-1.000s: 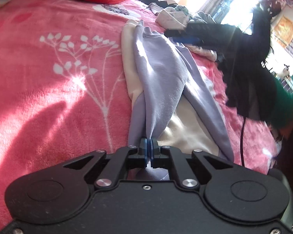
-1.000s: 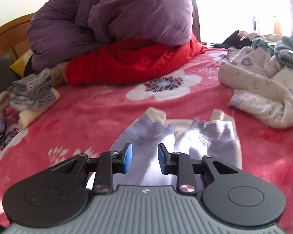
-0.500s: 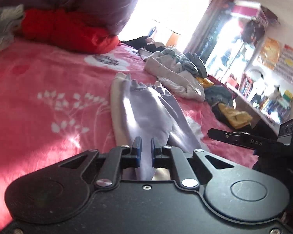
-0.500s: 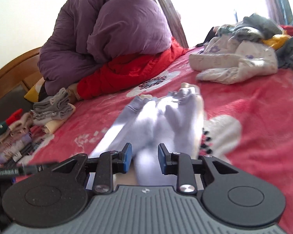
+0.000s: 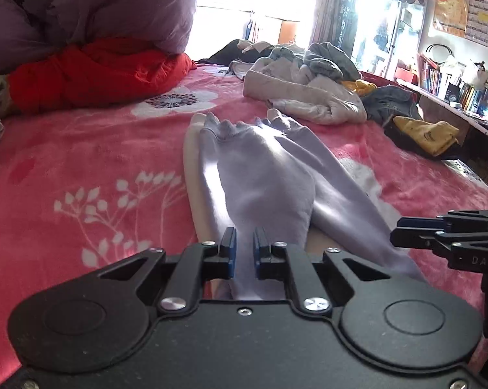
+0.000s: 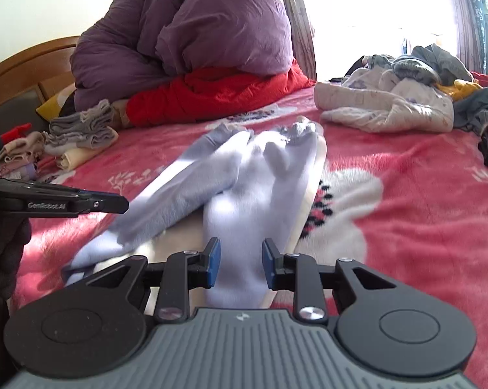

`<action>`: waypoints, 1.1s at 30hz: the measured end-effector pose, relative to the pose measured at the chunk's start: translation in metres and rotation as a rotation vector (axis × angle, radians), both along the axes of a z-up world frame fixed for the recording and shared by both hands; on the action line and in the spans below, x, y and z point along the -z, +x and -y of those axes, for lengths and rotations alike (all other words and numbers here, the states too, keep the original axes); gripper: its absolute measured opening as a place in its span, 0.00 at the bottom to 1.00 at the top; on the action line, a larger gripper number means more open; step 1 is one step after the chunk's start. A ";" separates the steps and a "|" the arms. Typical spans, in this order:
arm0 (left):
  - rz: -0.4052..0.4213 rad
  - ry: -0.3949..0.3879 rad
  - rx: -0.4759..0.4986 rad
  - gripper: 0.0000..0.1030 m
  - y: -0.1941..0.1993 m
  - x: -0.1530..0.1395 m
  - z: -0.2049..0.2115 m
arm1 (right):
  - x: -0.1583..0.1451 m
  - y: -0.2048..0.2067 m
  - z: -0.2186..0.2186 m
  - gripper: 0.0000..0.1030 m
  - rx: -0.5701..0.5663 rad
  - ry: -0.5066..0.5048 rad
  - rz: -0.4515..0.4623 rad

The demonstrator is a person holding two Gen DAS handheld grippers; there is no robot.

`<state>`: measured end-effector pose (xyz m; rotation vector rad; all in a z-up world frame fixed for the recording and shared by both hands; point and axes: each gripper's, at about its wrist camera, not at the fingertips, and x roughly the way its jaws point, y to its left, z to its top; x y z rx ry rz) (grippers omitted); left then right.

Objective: Fold clothes

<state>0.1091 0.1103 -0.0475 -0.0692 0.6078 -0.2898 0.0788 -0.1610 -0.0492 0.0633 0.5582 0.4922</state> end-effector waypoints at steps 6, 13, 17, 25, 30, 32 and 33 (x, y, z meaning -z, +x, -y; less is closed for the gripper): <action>-0.019 -0.126 -0.060 0.10 0.037 0.001 -0.033 | -0.016 0.017 -0.019 0.28 -0.058 -0.052 0.060; -0.045 -0.193 -0.013 0.29 0.043 0.001 -0.034 | -0.018 0.026 0.005 0.27 0.034 -0.027 0.041; -0.056 -0.205 -0.024 0.30 0.052 0.002 -0.033 | -0.025 0.023 0.027 0.29 0.106 -0.022 0.090; -0.090 -0.262 -0.043 0.30 0.064 0.007 -0.045 | -0.023 -0.030 -0.075 0.29 -0.195 -0.194 0.196; -0.070 -0.325 -0.028 0.30 0.076 -0.002 -0.055 | -0.016 -0.060 -0.138 0.29 -0.358 -0.271 0.245; -0.061 -0.345 -0.025 0.30 0.087 -0.007 -0.059 | -0.014 -0.071 -0.160 0.29 -0.416 -0.309 0.278; -0.063 -0.363 -0.019 0.30 0.096 -0.009 -0.061 | -0.013 -0.075 -0.170 0.29 -0.437 -0.325 0.288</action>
